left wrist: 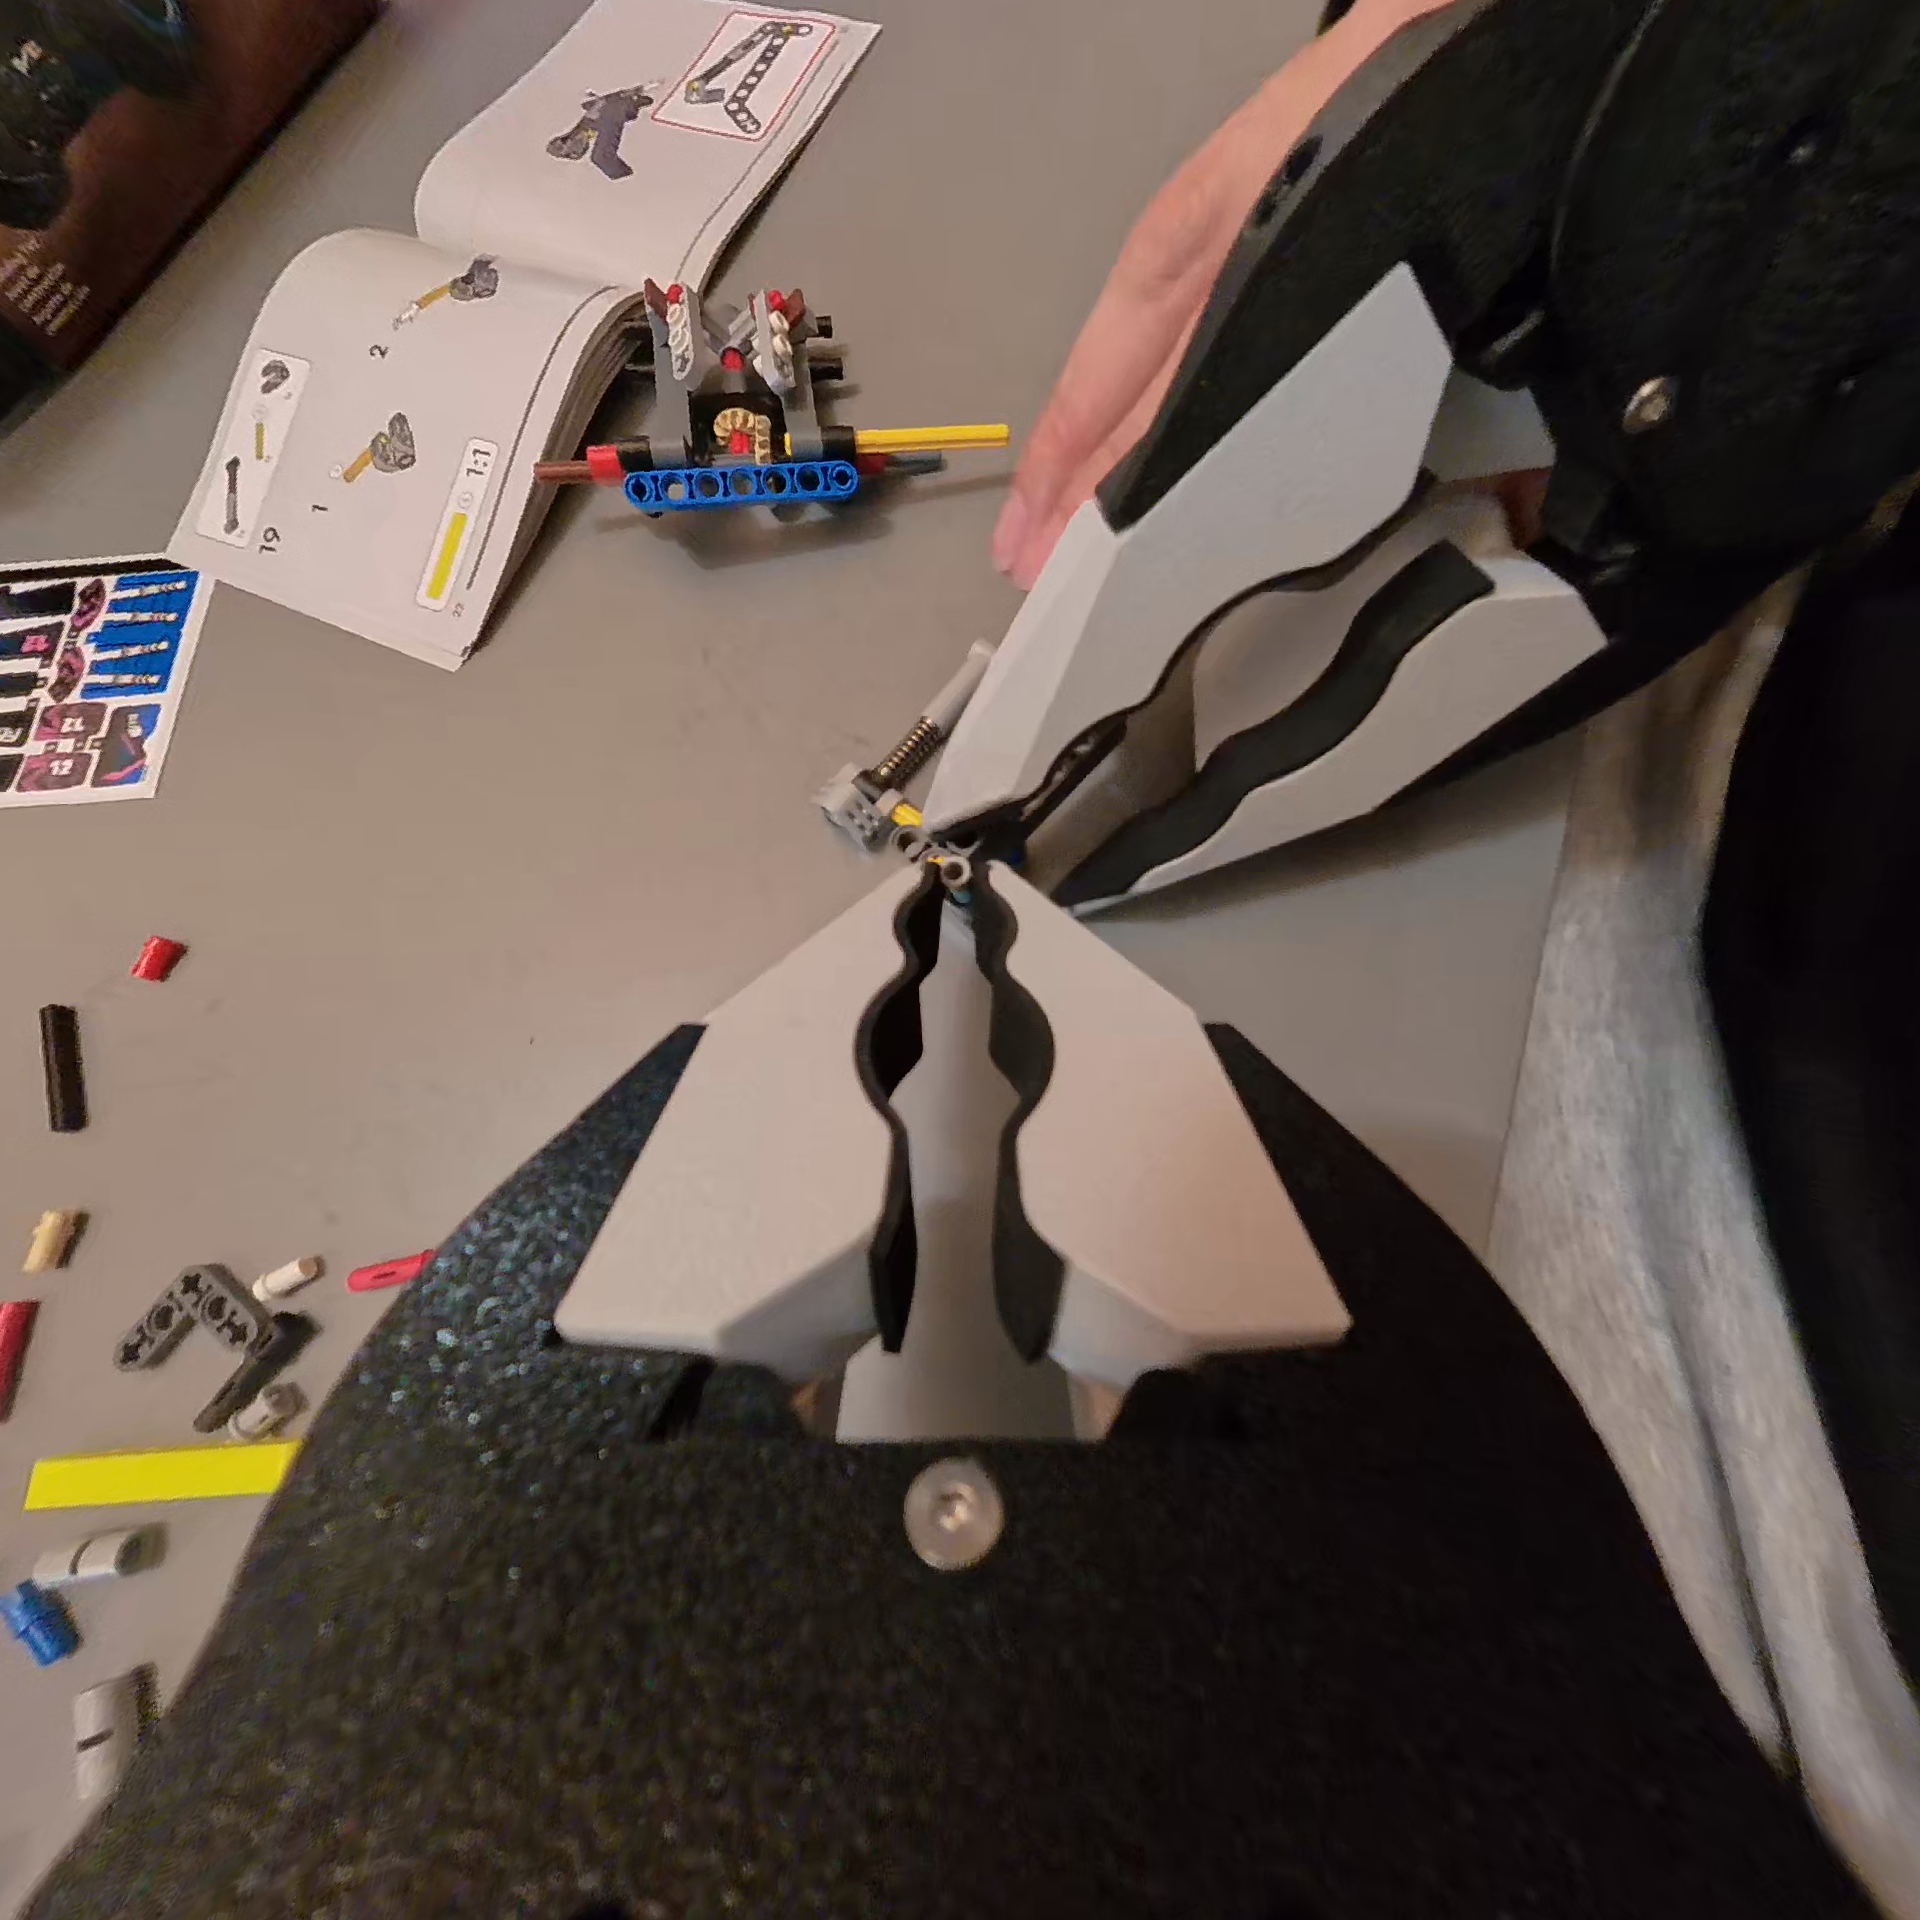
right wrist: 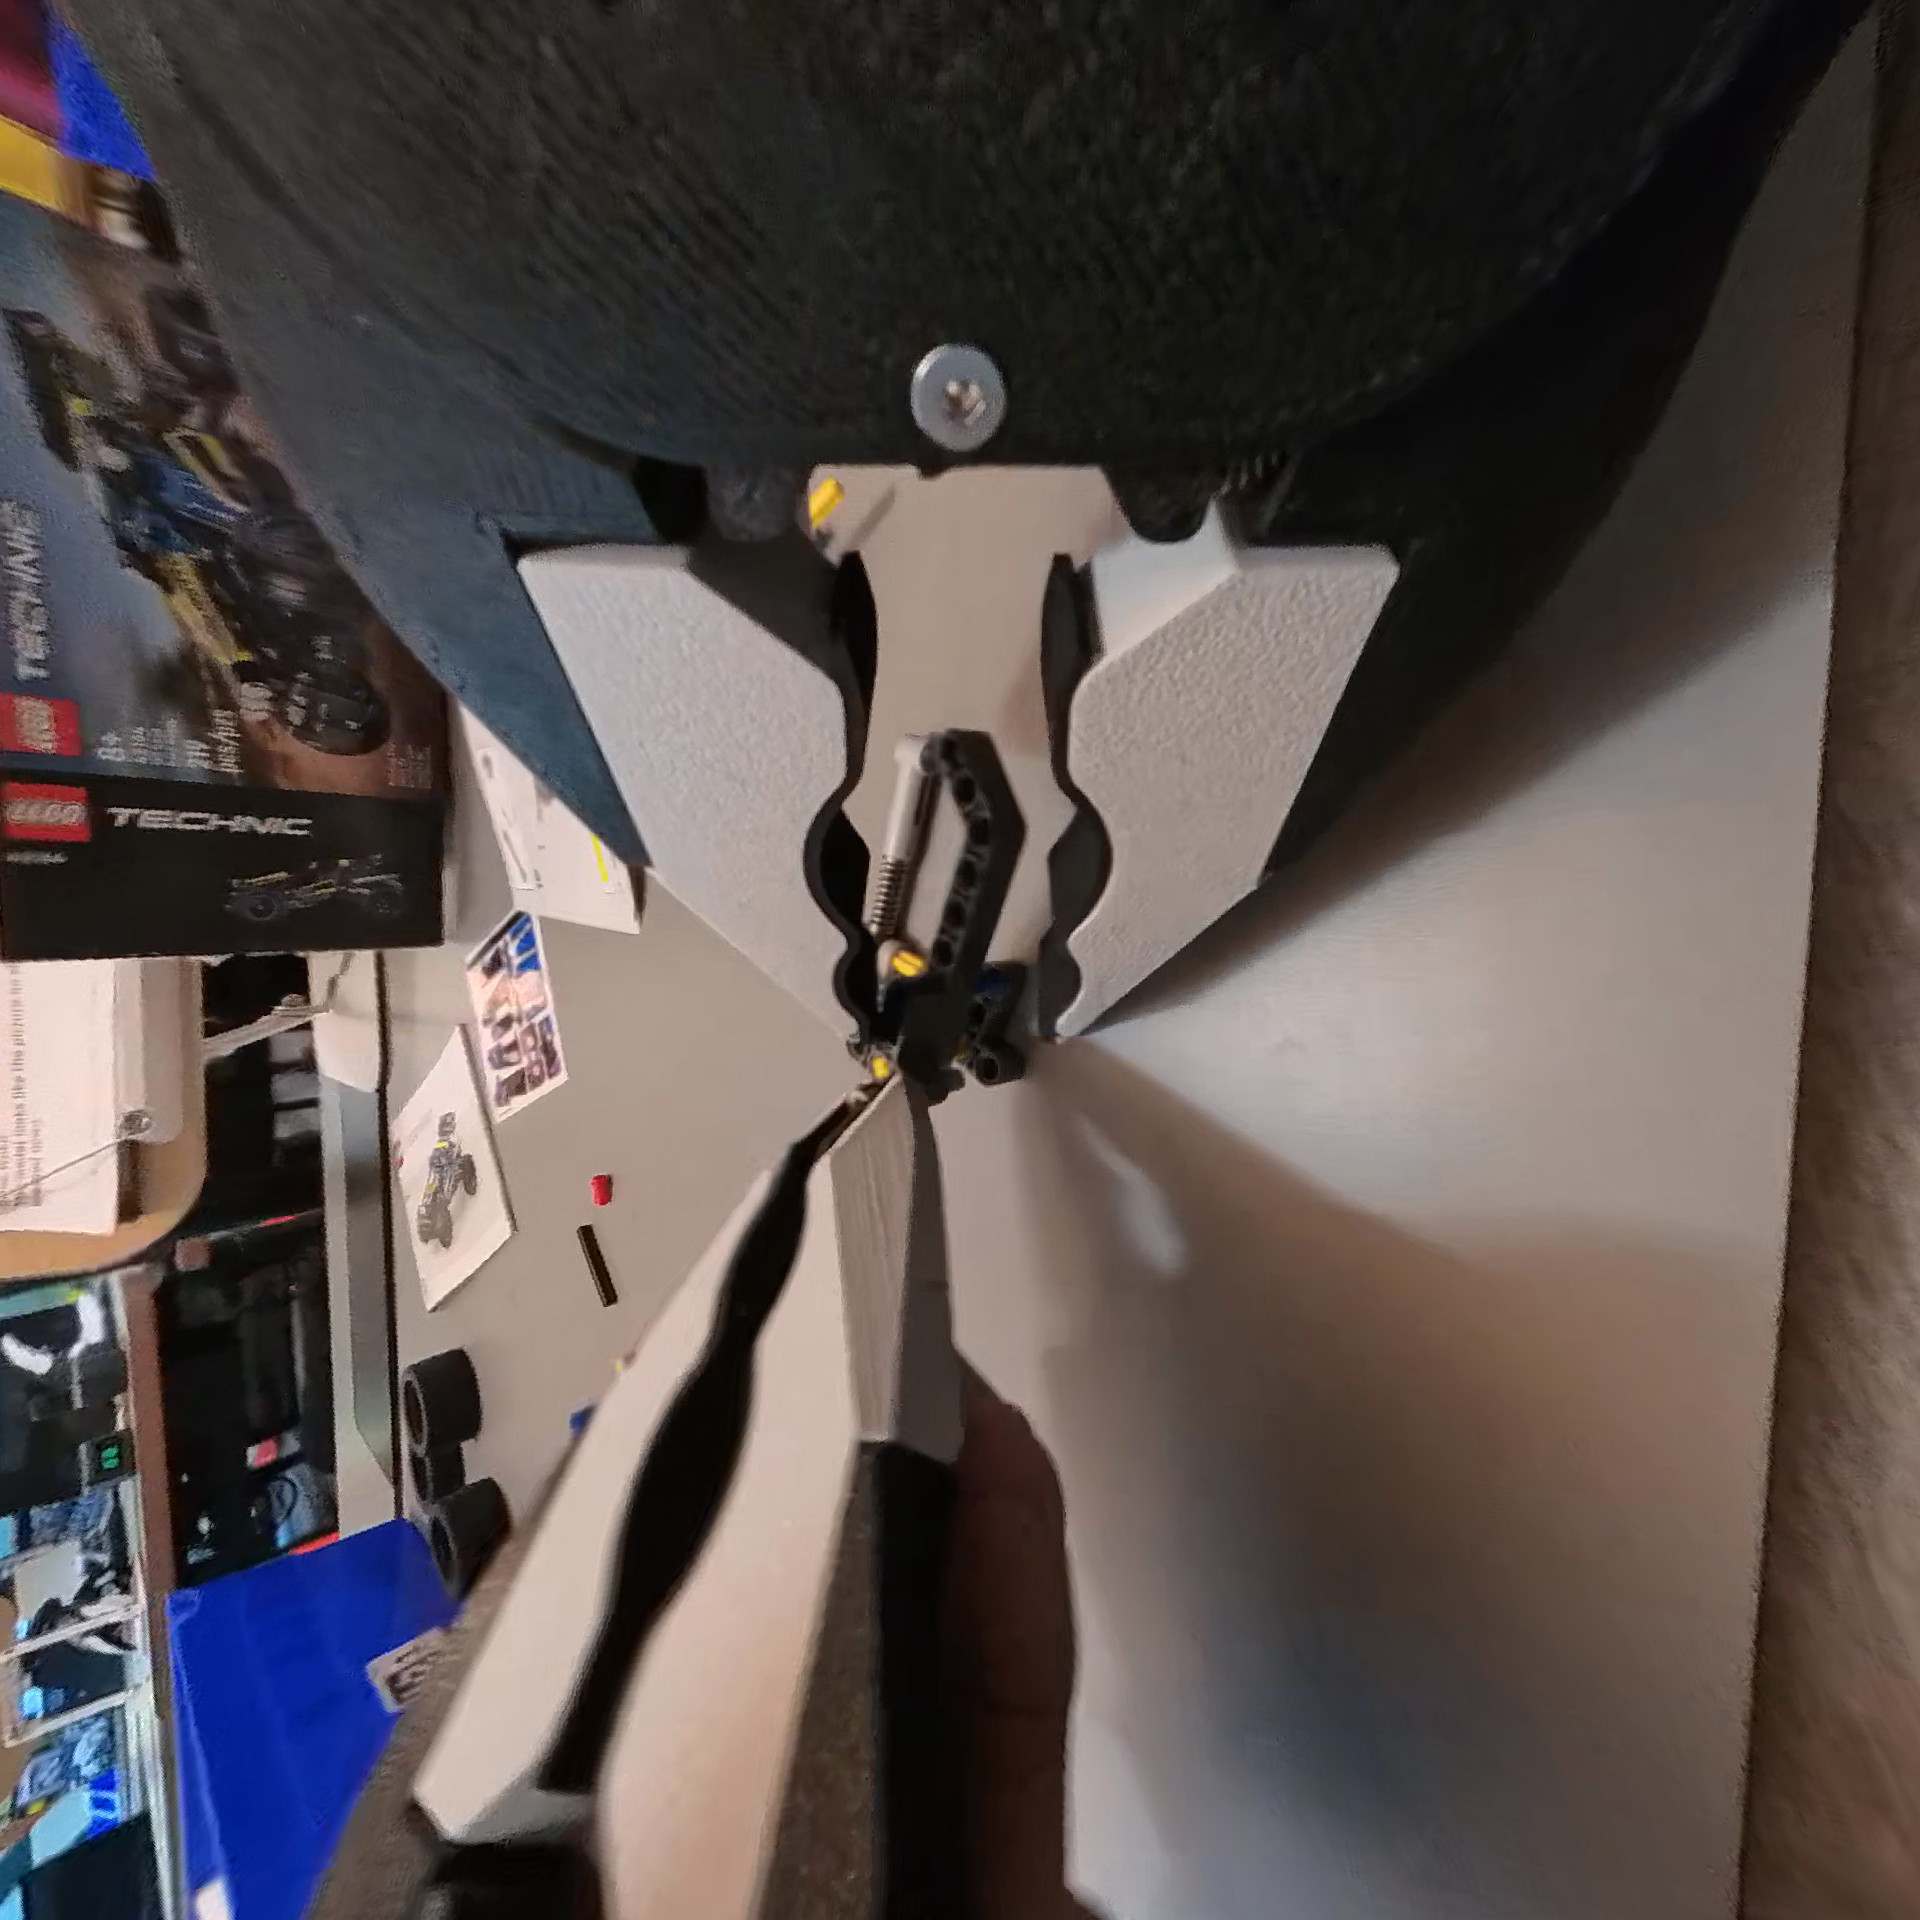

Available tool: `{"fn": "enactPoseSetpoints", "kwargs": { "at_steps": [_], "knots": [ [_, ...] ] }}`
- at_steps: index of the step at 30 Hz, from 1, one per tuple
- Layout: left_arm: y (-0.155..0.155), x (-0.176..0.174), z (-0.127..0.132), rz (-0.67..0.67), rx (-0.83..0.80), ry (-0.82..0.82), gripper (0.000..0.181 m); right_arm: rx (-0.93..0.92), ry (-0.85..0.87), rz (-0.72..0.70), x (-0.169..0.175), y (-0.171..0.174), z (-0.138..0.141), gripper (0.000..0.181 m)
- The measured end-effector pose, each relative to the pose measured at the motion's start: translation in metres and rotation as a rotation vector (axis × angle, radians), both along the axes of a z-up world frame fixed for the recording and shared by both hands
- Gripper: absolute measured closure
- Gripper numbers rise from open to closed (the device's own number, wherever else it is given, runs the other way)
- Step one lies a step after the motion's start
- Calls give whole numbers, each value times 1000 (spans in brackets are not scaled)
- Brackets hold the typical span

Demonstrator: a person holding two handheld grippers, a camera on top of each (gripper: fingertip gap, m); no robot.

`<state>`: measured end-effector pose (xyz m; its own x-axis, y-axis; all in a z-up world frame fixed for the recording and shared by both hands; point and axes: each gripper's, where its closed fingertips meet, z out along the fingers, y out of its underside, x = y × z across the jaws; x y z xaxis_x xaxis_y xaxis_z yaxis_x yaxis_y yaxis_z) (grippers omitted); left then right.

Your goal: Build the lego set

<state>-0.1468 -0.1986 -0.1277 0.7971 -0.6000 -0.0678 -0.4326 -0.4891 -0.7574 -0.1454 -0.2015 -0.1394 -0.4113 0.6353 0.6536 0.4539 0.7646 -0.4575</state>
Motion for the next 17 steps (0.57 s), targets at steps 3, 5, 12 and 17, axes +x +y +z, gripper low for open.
{"fn": "enactPoseSetpoints", "kwargs": {
  "at_steps": [3, 5, 12, 17],
  "knots": [
    [0, -1, 0, 9, 17, 18, 179, -130, 65, 0, 2, 3, 12, 173],
    [1, 0, -2, 17, 16, 26, 178, -193, 96, -21, 3, 7, 21, 181],
    [6, 2, -1, 16, 7, 39, 179, -342, 50, -126, -6, 12, 13, 173],
    [8, 1, -1, 5, -18, 25, 179, -408, -29, -135, -7, 17, 9, 175]
  ]
}}
